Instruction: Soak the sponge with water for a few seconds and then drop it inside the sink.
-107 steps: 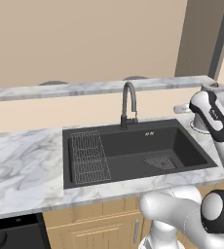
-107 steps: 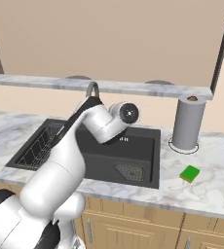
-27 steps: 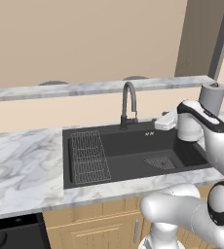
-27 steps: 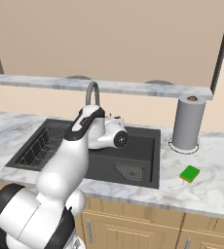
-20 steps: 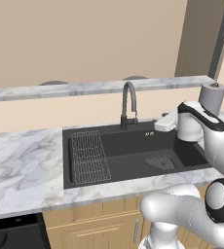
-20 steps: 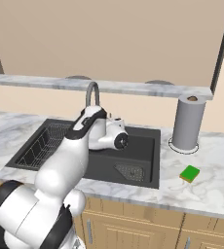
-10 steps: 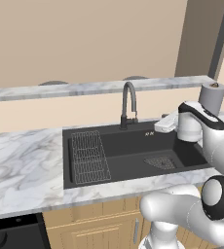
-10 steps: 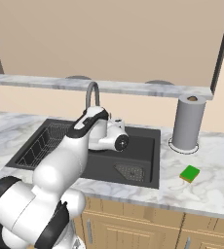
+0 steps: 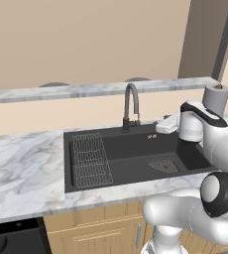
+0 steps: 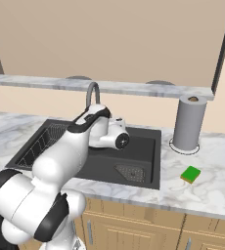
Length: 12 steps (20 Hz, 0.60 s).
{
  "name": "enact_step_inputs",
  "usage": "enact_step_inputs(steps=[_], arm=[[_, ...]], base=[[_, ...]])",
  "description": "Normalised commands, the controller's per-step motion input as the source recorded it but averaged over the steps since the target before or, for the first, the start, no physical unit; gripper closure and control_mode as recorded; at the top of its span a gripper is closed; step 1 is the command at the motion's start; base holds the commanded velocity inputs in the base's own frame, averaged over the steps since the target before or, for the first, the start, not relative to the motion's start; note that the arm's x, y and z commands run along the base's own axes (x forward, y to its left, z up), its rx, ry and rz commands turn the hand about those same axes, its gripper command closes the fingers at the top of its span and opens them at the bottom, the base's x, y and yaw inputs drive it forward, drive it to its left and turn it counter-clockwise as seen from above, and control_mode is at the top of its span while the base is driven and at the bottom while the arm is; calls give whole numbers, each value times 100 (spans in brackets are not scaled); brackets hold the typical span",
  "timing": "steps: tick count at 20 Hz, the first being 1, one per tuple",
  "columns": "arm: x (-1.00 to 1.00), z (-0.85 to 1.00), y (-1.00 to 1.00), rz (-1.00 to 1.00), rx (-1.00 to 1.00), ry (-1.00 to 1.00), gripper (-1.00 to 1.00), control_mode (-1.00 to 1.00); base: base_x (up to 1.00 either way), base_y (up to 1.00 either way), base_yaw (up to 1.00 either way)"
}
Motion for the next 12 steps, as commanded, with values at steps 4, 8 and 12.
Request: enact_step_inputs(steps=[4, 8, 12], arm=[[11, -2, 0, 0, 0, 0, -100, -100], [7, 0, 0, 0, 0, 0, -100, -100], [8, 0, 0, 0, 0, 0, -100, -100]], base=[[0, 0, 0], [0, 0, 0], [0, 0, 0]])
